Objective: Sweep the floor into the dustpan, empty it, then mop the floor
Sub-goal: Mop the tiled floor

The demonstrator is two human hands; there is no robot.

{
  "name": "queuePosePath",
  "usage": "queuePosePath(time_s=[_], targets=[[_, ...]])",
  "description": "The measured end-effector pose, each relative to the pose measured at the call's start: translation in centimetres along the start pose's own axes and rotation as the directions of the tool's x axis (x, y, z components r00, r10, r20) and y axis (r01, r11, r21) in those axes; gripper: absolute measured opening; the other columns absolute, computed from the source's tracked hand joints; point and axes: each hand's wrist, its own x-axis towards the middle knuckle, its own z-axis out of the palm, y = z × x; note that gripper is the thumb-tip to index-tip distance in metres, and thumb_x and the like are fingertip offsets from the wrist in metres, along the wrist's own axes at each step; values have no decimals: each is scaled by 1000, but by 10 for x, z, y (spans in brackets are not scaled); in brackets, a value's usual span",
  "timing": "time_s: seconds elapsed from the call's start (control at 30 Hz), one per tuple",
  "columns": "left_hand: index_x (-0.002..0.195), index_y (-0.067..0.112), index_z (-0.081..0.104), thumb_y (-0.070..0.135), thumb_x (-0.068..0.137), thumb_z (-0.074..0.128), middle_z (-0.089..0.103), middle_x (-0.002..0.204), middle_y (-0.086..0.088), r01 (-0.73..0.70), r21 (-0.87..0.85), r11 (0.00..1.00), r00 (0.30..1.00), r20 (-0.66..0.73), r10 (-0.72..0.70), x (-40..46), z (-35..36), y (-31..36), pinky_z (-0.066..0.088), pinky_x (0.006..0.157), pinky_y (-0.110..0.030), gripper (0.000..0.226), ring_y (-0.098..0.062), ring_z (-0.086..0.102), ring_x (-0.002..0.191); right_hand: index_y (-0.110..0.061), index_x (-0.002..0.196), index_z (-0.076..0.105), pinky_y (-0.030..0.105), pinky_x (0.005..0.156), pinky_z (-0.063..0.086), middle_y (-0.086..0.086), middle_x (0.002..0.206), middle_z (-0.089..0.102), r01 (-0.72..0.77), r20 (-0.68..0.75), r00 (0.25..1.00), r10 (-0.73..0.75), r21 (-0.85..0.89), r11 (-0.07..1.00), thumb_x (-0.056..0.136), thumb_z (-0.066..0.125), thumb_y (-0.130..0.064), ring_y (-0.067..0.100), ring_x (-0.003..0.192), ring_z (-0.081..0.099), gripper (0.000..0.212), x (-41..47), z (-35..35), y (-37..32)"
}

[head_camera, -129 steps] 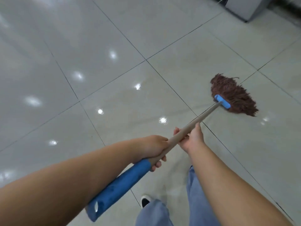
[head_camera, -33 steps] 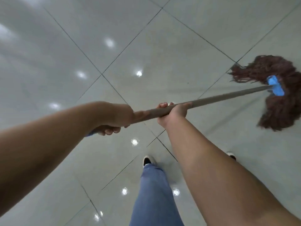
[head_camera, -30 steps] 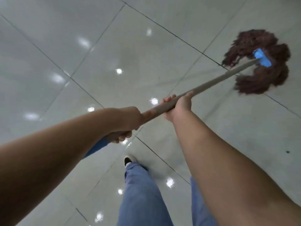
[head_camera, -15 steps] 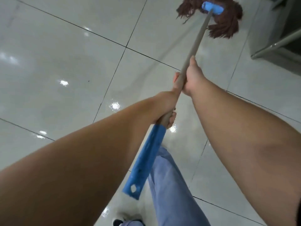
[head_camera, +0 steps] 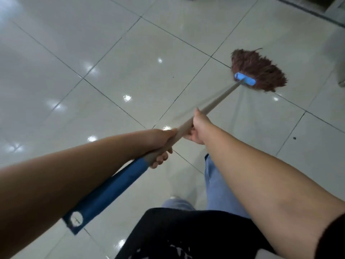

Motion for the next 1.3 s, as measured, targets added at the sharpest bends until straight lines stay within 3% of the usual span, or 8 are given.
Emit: queuePosePath(time_s=[0.2,0.3,0.47,0.8,0.97,1.03,1.13,1.3], targets=[[131,23,30,49,99,26,71,66,-13,-220,-92,971,971,77,227,-66,8,-96,49,45,-20,41,-16,62,46,-16,136,42,29,61,51,8,114,61,213,55,977,-206,-189,959,93,26,-62,24,93,63,65,-106,24,97],[114,30,54,56,95,25,74,86,-8,-326,-213,921,930,104,353,-100,17,-111,53,61,-27,43,-16,68,71,-19,133,47,29,65,51,4,97,61,343,78,938,-336,-329,880,94,17,-63,15,77,57,67,-153,14,115],[109,26,59,47,94,35,62,117,-15,-539,-431,723,795,23,606,-155,59,-115,47,80,-41,36,-28,57,104,-14,142,41,36,98,44,14,136,51,477,68,875,-480,-287,830,95,13,-61,23,112,55,72,-212,-12,107],[96,13,64,51,97,15,66,80,-13,-742,-360,566,613,-23,789,-202,154,-150,52,57,-27,61,-21,65,62,-11,129,54,36,95,49,20,117,64,640,145,768,-624,-202,741,92,7,-66,24,97,65,82,-310,-83,182],[89,17,71,52,98,17,71,84,-15,-830,-360,426,454,10,891,-224,177,-168,55,65,-25,65,-23,66,76,-14,107,66,19,74,47,-1,84,69,852,236,523,-819,-172,495,73,26,-84,14,80,62,88,-384,-107,227],[90,18,72,54,98,14,69,84,-20,-835,-374,404,414,58,909,-236,178,-168,55,66,-27,68,-30,64,81,-23,104,66,9,73,50,-13,92,69,941,240,331,-913,-160,299,40,43,-97,-1,83,63,101,-412,-106,241],[121,13,56,68,89,10,64,100,-35,-803,-405,437,422,131,897,-253,175,-164,52,82,-42,79,-45,57,97,-39,121,48,0,84,43,-25,123,56,961,269,1,-963,-267,-74,62,39,-89,-16,108,52,78,-435,-93,257],[123,19,54,66,90,8,60,119,-26,-785,-375,494,447,210,870,-258,148,-167,40,101,-53,73,-41,53,117,-65,83,58,4,67,47,-37,88,64,864,87,43,-995,-503,-7,65,56,-59,5,84,63,19,-431,-55,241]])
